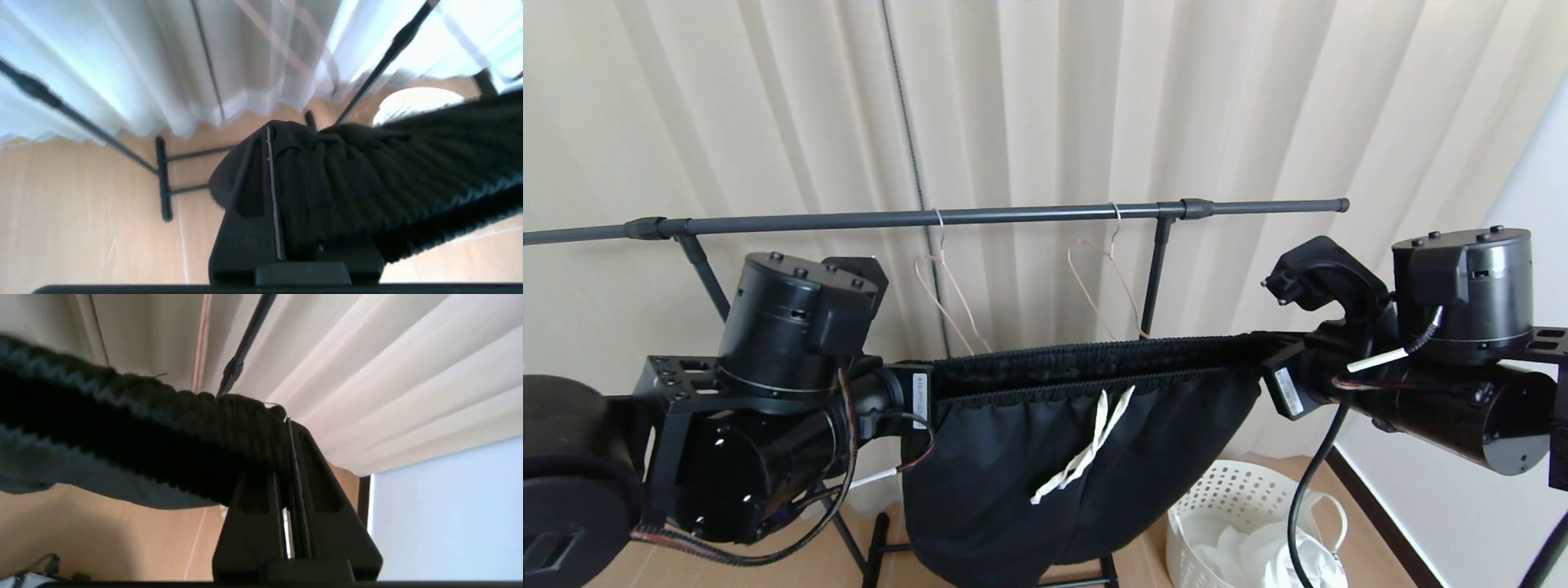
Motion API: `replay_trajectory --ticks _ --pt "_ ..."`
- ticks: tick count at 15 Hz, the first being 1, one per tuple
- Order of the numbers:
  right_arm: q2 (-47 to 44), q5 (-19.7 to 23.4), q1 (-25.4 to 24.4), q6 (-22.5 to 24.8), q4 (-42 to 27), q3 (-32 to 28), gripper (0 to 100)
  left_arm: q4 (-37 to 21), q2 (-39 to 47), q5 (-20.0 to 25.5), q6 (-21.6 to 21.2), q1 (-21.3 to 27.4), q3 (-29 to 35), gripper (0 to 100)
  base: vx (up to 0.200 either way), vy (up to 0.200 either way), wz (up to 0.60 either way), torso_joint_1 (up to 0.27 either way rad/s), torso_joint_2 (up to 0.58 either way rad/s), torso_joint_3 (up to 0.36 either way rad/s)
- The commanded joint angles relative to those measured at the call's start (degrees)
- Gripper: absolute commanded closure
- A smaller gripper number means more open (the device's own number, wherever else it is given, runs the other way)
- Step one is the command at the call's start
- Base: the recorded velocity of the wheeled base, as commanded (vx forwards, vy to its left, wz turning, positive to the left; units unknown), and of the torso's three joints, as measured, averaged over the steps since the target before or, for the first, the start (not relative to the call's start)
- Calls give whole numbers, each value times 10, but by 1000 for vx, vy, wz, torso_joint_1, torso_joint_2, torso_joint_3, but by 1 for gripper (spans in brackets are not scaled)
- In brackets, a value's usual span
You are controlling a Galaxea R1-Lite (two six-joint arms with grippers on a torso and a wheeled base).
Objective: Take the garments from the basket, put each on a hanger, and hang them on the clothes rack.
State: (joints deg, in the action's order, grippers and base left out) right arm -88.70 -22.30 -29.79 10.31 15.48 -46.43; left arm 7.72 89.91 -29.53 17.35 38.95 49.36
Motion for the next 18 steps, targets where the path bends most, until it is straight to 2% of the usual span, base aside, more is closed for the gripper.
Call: replay_trajectory --ticks 1,2,3,6,9,11,13,18 --pt "26 1 -16 12 -1 19 100 1 41 1 1 -4 42 100 0 0 0 0 0 0" --pt "26 1 -16 12 -1 19 100 1 41 1 1 -4 42 100 0 0 0 0 0 0" --pt "36 3 -55 41 -1 56 100 7 98 30 0 -19 108 100 0 0 0 0 0 0" --pt "35 11 -107 46 0 80 100 7 144 91 1 -43 200 100 0 0 0 0 0 0" --pt "37 13 -163 45 1 95 100 4 186 107 1 -58 290 100 0 0 0 0 0 0" --pt "44 14 -203 41 1 103 100 3 206 108 1 -62 326 100 0 0 0 0 0 0" --pt "42 16 -247 16 2 104 100 4 218 109 1 -64 348 100 0 0 0 0 0 0" --pt "-22 16 -366 -140 10 56 100 6 236 144 4 -64 381 100 0 0 0 0 0 0"
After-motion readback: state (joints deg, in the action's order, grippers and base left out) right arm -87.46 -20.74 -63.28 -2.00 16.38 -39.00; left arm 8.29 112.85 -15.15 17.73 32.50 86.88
